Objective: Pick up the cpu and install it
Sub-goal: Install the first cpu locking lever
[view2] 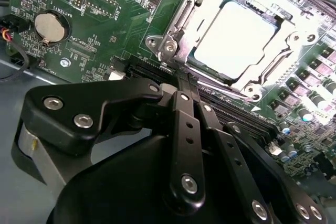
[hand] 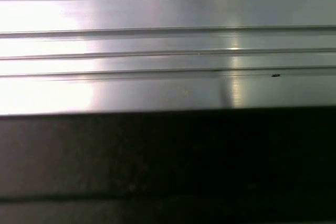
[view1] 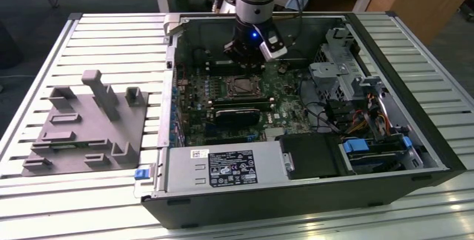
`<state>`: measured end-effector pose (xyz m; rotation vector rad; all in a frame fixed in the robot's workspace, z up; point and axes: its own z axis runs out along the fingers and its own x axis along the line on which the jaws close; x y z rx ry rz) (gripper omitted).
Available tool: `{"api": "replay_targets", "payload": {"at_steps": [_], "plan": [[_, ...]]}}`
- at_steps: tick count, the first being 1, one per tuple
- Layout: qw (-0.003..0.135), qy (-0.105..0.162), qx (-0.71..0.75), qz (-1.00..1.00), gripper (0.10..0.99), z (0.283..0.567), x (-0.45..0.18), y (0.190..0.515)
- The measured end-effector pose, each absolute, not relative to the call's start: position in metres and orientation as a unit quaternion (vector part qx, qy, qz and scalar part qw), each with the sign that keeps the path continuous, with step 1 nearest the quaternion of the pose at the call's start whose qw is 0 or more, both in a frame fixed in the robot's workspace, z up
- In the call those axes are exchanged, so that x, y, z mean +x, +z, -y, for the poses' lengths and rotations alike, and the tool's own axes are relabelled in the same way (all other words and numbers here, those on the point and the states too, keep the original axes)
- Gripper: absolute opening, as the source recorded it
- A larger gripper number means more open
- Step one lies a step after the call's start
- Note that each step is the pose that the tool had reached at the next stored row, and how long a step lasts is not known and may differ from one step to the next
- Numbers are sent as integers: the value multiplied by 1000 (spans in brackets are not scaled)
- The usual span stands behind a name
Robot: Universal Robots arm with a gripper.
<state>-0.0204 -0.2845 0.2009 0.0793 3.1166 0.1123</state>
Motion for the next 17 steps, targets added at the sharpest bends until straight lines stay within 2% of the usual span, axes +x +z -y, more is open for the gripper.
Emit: {"api": "replay_targets", "payload": {"at_steps": [17], "plan": [[11, 21, 25, -999, 106, 284, -19, 196]]}}
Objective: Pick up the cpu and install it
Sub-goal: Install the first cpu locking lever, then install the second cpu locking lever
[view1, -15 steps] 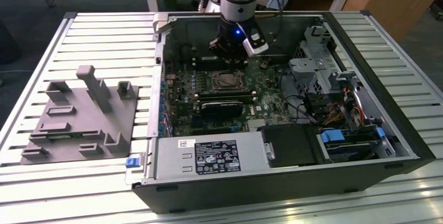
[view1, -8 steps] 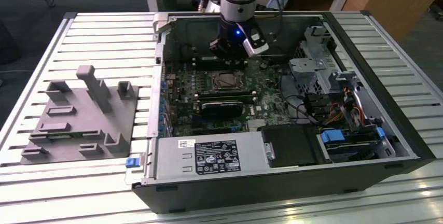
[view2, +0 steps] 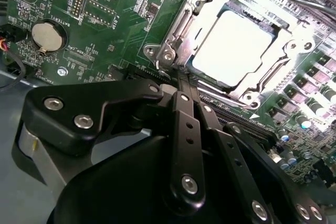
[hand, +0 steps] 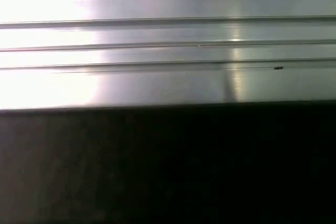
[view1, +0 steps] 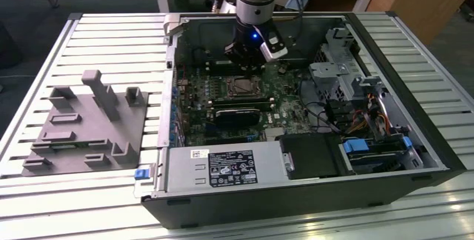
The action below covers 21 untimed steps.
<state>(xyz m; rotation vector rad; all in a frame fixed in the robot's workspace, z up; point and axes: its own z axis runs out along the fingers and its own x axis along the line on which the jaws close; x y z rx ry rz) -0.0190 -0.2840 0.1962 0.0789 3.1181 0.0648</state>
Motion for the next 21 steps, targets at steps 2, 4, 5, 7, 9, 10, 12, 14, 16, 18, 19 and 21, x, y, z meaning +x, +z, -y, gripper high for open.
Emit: {"api": "replay_targets", "payload": {"at_steps": [2, 4, 5, 7, 9, 10, 12, 14, 16, 18, 19, 21], "plan": [[11, 22, 25, -999, 106, 284, -19, 197], [11, 22, 25, -999, 106, 284, -19, 202], [11, 21, 25, -999, 106, 284, -19, 205], [11, 21, 25, -999, 106, 284, -19, 208], [11, 22, 25, -999, 106, 284, -19, 208], [11, 22, 25, -999, 106, 284, -19, 208], [11, 22, 25, -999, 106, 285, -19, 208], [11, 22, 25, -999, 106, 285, -19, 208], [11, 21, 25, -999, 106, 286, -19, 208], [11, 21, 25, -999, 106, 286, -18, 208], [11, 21, 25, -999, 106, 286, -18, 208], [11, 21, 25, -999, 106, 286, -18, 208]]}}
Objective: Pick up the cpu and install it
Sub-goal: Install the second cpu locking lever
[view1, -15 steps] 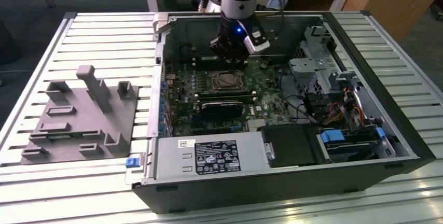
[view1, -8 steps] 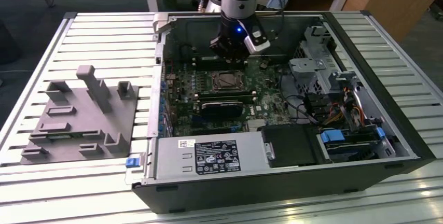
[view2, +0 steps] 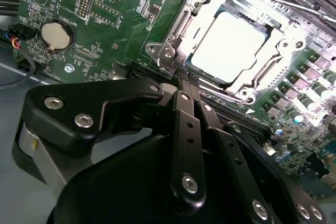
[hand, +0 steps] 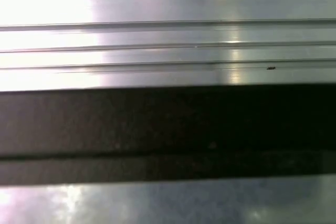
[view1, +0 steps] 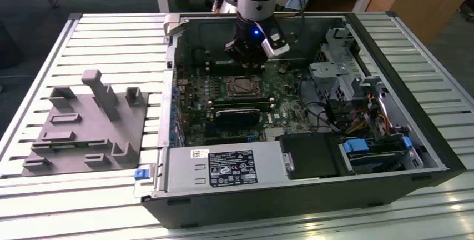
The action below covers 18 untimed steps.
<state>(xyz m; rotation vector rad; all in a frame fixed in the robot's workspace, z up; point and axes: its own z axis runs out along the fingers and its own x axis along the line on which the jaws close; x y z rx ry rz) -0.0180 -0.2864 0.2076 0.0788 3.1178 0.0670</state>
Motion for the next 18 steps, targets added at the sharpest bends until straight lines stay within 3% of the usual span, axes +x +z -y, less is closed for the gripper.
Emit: {"api": "replay_targets", "payload": {"at_steps": [18], "plan": [[11, 21, 25, -999, 106, 292, -18, 208]]}}
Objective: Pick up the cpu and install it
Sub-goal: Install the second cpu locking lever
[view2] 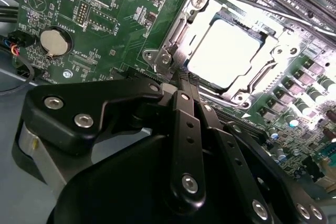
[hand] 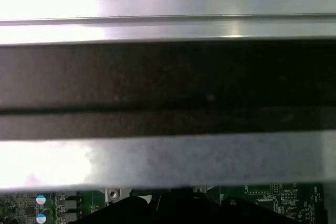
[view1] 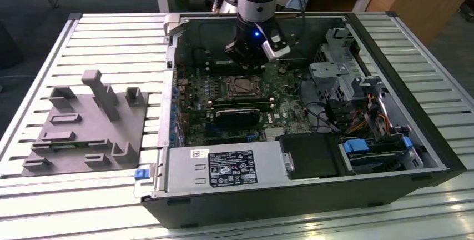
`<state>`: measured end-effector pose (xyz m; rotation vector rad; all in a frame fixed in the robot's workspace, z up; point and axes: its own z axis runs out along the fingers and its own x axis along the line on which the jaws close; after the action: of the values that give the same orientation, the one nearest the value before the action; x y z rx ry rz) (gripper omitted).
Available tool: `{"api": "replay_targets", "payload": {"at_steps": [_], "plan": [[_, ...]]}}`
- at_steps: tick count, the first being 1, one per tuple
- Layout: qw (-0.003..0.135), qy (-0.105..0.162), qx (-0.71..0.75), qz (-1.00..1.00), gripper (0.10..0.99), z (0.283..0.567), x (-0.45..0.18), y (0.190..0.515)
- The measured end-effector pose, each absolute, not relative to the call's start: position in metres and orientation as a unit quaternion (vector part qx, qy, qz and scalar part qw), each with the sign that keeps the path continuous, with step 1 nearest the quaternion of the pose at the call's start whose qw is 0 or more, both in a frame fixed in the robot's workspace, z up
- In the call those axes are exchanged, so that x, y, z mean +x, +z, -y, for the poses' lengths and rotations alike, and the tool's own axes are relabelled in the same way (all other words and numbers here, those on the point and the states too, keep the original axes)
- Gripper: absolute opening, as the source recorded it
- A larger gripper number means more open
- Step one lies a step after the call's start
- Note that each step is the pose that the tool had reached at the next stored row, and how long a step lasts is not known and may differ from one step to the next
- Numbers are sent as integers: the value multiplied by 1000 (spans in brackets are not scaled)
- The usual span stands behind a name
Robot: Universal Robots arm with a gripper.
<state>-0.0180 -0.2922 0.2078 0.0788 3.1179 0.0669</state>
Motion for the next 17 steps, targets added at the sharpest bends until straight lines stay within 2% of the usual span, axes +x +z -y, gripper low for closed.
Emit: {"api": "replay_targets", "payload": {"at_steps": [11, 17], "plan": [[11, 21, 25, -999, 106, 293, -18, 243], [11, 21, 25, -999, 106, 303, -18, 244]]}}
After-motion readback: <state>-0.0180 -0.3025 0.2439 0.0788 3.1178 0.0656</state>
